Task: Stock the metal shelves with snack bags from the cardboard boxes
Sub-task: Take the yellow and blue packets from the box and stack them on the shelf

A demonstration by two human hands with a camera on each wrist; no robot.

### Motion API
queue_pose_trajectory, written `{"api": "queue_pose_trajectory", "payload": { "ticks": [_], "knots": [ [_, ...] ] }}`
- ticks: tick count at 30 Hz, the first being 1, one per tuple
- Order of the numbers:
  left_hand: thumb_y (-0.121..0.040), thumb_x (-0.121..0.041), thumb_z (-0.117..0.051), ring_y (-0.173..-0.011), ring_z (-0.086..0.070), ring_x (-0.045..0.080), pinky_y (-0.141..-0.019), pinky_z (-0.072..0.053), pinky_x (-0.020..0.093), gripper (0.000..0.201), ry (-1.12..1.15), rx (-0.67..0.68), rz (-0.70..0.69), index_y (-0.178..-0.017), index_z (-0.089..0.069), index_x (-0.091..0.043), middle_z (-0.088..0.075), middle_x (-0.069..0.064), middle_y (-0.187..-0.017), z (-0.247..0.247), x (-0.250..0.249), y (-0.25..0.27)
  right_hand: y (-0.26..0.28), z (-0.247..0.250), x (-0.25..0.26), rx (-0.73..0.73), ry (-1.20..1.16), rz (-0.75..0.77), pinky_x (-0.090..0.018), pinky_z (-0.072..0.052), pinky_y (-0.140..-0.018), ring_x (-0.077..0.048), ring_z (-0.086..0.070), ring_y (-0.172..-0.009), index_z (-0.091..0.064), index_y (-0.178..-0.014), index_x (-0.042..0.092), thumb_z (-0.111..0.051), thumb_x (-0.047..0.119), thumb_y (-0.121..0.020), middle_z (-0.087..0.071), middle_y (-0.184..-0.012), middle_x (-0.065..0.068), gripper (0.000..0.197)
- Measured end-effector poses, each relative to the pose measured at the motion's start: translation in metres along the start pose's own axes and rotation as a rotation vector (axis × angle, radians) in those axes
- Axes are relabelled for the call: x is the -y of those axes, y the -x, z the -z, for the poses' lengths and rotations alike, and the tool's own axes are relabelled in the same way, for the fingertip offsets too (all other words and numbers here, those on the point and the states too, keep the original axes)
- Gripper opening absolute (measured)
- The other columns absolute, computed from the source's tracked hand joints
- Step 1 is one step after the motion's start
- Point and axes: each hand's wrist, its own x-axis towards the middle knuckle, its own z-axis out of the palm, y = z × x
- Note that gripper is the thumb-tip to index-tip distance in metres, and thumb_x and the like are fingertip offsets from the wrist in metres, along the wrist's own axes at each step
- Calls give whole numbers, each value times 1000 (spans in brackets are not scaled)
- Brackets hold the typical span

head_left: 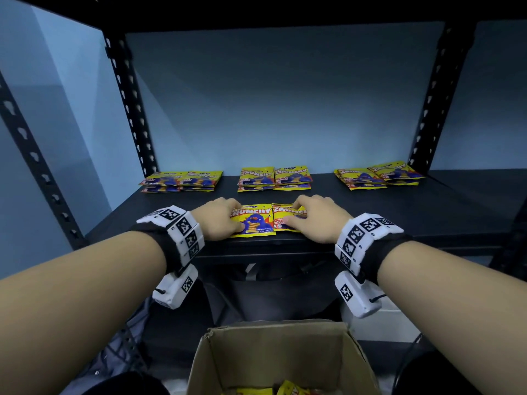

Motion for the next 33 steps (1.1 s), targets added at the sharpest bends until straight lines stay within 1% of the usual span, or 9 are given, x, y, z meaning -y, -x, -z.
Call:
{"api": "queue_pose_trajectory", "payload": {
  "ticks": [3,6,10,15,19,21,24,30,33],
  "knots": [
    [-84,-81,-54,-97,-59,25,-80,-50,38,79,-78,-88,116,-112,-65,-8,-61,14,-104,0,-1,1,3,7,-3,-60,50,-140,-41,-49,-89,-30,-55,-120,-55,-131,14,-51,79,-87,-56,-130,-10,79],
    [-80,-83,-58,-68,-51,15,-57,-37,31,71,-79,-38,193,-78,-54,-12,-54,4,-76,0,-12,8,4,11,-1,4,10,-199,-31,-42,-59,-19,-59,-77,-58,-90,10,-58,76,-86,-62,-90,-5,67],
    [-81,-63,-76,-77,-52,13,-61,-39,27,62,63,-6,254,-97,-51,-9,-54,0,-86,3,-25,9,3,17,10,6,-53,-260,-28,-34,-49,-14,-49,-59,-47,-71,13,-75,67,-79,-51,-67,-1,62],
    [-75,-47,-89,-81,-55,15,-58,-38,26,58,278,-10,304,-96,-54,-6,-55,2,-82,5,-28,10,3,27,7,108,-170,-318,-29,-42,-59,-18,-57,-73,-53,-76,9,-86,57,-73,-54,-74,-3,58],
    [-59,-39,-98,-93,-66,19,-79,-55,33,64,450,-62,276,-104,-65,-8,-72,7,-101,0,-23,8,4,24,-1,67,-267,-294,-28,-40,-57,-17,-49,-65,-50,-79,10,-89,40,-76,-51,-74,-5,49],
    [-73,-29,-90,-86,-66,18,-71,-55,33,48,571,-80,261,-105,-59,-11,-70,7,-97,2,-25,10,3,21,-10,44,-409,-259,-32,-47,-60,-20,-56,-69,-52,-98,13,-88,27,-78,-60,-84,-9,44],
    [-90,-8,-68,-69,-65,22,-55,-51,29,11,798,-21,276,-93,-57,-9,-67,13,-79,8,-32,10,4,20,-24,64,-746,-270,-29,-51,-48,-21,-66,-61,-50,-118,15,-79,6,-87,-72,-92,-16,44],
    [-89,10,-67,-85,-73,21,-60,-59,26,23,1116,16,136,-107,-59,-2,-67,20,-105,13,-57,-1,7,36,-56,11,-981,-267,-34,-64,-70,-26,-75,-76,-60,-112,11,-73,-2,-91,-76,-100,-14,28],
    [-91,13,-64,-92,-71,20,-62,-60,25,29,1159,25,83,-119,-62,6,-69,22,-108,12,-80,-11,6,49,-79,-37,-1045,-274,-31,-62,-60,-27,-75,-80,-58,-125,11,-74,-3,-90,-74,-112,-17,41]
  ]
}}
